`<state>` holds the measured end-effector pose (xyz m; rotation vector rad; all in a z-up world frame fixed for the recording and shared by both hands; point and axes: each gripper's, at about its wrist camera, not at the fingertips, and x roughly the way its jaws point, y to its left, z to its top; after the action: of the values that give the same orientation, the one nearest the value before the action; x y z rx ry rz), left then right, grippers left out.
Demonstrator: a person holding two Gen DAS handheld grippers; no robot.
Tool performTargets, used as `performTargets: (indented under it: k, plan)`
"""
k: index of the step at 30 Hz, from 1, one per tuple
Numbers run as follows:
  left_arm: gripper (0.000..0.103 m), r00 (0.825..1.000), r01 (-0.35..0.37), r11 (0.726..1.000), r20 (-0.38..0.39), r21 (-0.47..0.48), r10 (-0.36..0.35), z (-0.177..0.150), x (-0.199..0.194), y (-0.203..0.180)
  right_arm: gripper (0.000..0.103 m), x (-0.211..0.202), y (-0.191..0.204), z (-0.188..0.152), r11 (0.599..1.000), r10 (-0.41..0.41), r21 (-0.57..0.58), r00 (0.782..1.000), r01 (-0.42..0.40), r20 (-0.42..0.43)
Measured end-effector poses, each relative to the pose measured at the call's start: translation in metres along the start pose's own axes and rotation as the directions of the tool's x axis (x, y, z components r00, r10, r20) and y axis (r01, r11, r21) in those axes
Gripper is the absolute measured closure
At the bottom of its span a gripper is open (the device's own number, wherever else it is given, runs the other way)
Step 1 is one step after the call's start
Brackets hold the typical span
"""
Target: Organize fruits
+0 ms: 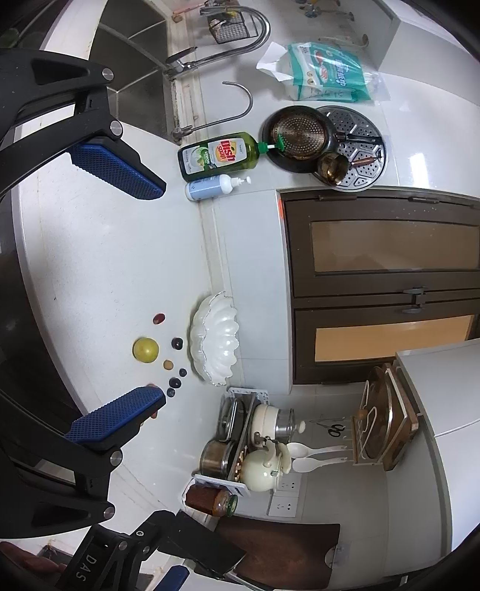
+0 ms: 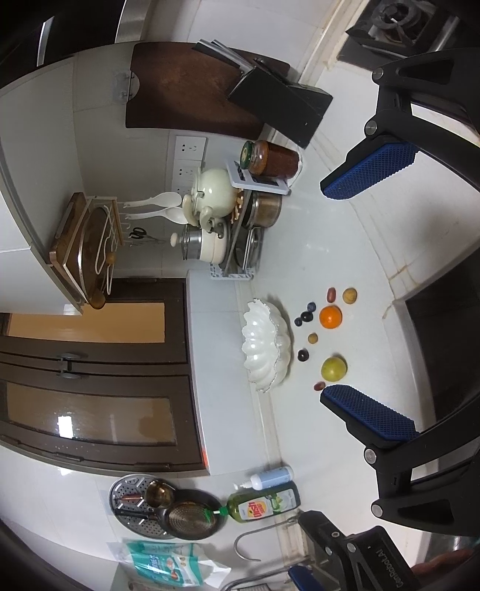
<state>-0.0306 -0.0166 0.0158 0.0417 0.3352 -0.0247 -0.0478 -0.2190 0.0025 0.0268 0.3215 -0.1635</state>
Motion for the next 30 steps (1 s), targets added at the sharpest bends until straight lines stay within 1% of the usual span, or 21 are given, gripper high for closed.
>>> performTargets:
  k: [15, 30]
  plan:
    - [0.000, 1.000, 0.008, 1.000, 0.020, -0.006, -0.008, -0.0003, -0.0034, -0.0009, 0.001, -0.0035, -0.0007, 0.0016, 1.000, -0.002, -0.005, 1.000, 0.002, 0.015]
    - [0.000, 1.000, 0.013, 1.000, 0.019, -0.007, -0.013, -0.0004, -0.0039, -0.0018, 0.001, -0.0047, -0.0007, 0.0016, 1.000, -0.003, -0.007, 1.000, 0.003, 0.019]
